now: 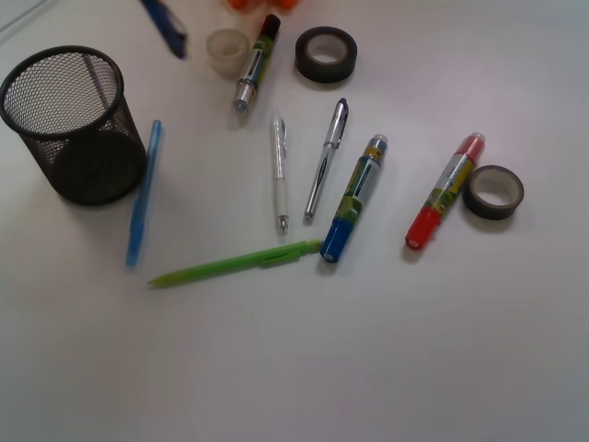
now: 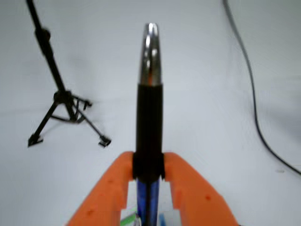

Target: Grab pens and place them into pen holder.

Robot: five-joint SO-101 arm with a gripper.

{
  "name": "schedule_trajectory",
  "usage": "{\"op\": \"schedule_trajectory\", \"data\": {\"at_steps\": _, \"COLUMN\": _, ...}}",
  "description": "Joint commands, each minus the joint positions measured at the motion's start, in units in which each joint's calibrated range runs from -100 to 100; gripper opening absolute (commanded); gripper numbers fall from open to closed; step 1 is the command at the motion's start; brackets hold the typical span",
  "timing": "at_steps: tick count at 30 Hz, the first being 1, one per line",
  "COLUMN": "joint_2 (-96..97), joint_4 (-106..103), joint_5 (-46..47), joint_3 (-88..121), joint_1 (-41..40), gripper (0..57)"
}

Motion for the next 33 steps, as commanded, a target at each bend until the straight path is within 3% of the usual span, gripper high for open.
{"op": "schedule_trajectory", "data": {"at_steps": 1, "joint_2": -7.0, "joint_4": -25.9, "joint_5": -0.2, "joint_3": 15.9, "joint_1": 3.1, "gripper": 0.4}}
{"op": "schedule_trajectory", "data": {"at_steps": 10, "joint_2": -6.6, "joint_4": -57.6, "joint_5": 0.5, "joint_3": 40.1, "joint_1": 8.5, "gripper": 0.3}}
{"op": "schedule_trajectory", "data": {"at_steps": 23, "joint_2": 10.9, "joint_4": -74.2, "joint_5": 0.4, "joint_3": 41.2, "joint_1": 11.6, "gripper": 0.6}}
{"op": "schedule_trajectory", "data": {"at_steps": 30, "joint_2": 13.4, "joint_4": -73.8, "joint_5": 0.8, "joint_3": 41.9, "joint_1": 11.6, "gripper": 16.6}}
{"op": "schedule_trajectory", "data": {"at_steps": 33, "joint_2": 12.9, "joint_4": -73.7, "joint_5": 1.5, "joint_3": 41.8, "joint_1": 11.7, "gripper": 19.8}}
